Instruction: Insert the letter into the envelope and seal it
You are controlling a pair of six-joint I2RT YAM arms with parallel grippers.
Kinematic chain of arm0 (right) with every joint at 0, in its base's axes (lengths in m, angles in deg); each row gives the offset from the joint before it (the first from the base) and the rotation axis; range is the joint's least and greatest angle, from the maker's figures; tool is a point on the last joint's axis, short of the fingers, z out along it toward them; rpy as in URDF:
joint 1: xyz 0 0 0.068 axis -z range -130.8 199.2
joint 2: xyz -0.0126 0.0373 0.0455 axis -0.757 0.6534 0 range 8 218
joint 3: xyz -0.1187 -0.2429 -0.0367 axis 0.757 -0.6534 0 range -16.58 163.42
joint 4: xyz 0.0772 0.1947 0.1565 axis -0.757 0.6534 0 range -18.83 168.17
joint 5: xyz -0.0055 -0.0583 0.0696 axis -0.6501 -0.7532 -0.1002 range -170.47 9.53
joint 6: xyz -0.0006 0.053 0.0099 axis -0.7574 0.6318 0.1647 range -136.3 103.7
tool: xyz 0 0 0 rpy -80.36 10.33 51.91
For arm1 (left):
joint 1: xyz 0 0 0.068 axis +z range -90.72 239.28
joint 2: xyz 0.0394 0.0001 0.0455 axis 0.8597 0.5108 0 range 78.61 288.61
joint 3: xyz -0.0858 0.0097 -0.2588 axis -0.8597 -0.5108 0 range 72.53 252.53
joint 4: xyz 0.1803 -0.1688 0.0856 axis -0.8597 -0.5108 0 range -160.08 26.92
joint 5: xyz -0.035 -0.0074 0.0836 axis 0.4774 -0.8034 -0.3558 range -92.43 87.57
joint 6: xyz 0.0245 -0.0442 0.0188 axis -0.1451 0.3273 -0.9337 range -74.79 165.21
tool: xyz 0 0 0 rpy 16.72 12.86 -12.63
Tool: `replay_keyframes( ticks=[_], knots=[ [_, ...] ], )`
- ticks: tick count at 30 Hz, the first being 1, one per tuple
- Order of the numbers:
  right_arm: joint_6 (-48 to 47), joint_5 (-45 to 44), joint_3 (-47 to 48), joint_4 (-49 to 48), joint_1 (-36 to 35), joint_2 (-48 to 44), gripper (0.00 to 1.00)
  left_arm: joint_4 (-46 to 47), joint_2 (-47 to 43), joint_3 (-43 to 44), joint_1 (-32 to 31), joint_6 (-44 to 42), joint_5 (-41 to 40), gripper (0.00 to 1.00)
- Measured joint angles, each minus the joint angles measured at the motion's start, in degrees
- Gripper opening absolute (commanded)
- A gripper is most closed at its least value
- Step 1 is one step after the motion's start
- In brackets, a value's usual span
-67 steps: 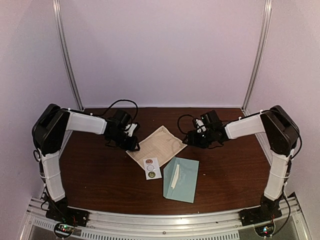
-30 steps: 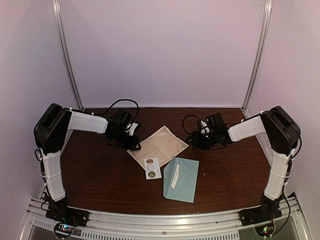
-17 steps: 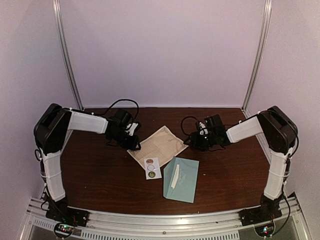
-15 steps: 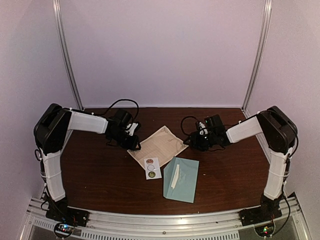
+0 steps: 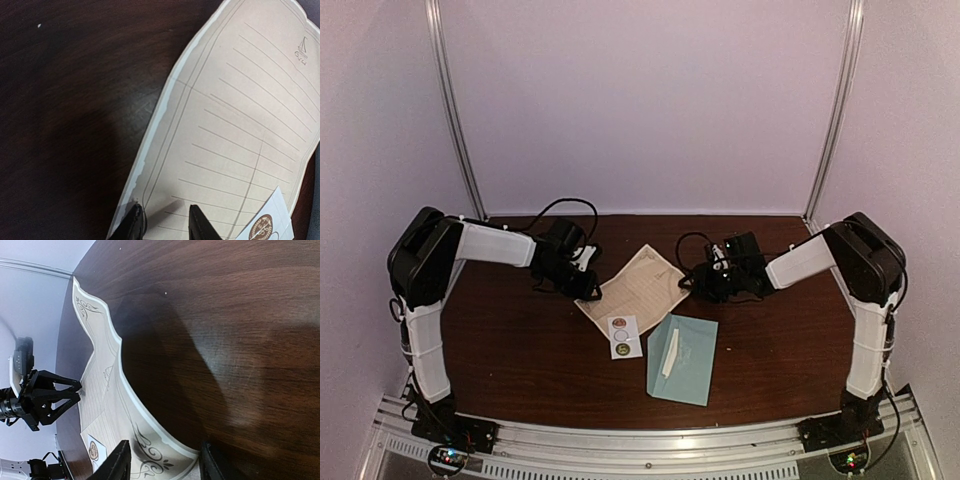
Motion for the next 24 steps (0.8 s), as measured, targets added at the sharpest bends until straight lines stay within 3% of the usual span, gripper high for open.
replay_keyframes(
  ticks=[11, 24],
  knots=[
    [2.47, 1.14, 2.01, -2.6, -1.79, 2.27, 0.51, 0.04, 0.09, 0.0, 0.0, 0.0, 0.2, 0.31],
    [4.61, 1.29, 2.01, -4.17, -2.6, 2.45, 0.28, 0.13, 0.22, 0.17, 0.0, 0.0, 0.48, 0.31]
  ],
)
